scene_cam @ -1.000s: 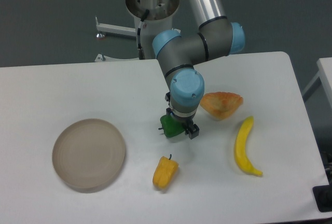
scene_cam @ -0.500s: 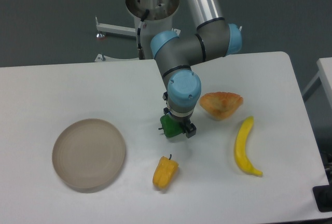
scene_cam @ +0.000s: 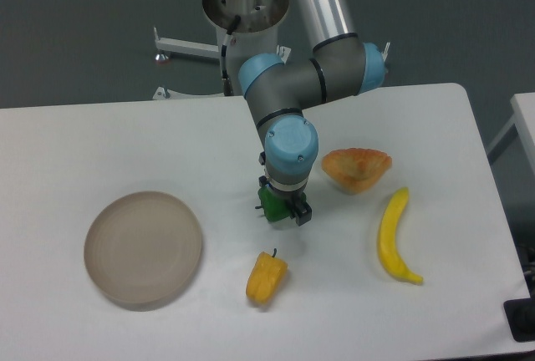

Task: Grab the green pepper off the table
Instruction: 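Close the gripper around the green bell pepper, then lift the green bell pepper up off the table toward the banana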

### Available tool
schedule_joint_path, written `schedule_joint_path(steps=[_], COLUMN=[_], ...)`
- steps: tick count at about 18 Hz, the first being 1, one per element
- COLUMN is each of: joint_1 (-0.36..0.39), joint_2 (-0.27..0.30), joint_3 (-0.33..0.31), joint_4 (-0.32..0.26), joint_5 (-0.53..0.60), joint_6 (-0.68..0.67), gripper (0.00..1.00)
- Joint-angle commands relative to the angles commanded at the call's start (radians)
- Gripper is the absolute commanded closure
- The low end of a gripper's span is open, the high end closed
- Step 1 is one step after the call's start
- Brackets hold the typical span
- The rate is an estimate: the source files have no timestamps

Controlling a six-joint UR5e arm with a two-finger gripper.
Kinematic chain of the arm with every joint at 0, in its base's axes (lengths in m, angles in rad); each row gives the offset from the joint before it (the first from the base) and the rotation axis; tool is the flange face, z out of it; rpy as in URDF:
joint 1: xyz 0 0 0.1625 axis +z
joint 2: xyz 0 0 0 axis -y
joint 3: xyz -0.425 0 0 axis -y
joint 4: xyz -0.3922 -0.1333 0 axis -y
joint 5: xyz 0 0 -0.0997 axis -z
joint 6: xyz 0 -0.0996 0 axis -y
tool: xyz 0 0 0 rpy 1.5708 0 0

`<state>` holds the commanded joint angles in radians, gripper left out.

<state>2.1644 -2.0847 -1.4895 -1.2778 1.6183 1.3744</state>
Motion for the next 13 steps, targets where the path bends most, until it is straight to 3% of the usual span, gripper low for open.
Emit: schedule_joint_path(steps=[1, 3, 6, 13], joint_1=[0.000, 0.000, 0.003, 0.012], joint_2=[0.000, 0.000, 0.002, 0.005], joint_3=[0.002, 0.002, 0.006, 0.034], joint_4=[0.000, 0.000, 0.000, -0.009], joint_5=[0.000, -0.002, -0.003, -0.003], joint_6=[0.000, 0.000, 0.005, 0.009], gripper=[0.01, 0.26, 0.46, 0.52])
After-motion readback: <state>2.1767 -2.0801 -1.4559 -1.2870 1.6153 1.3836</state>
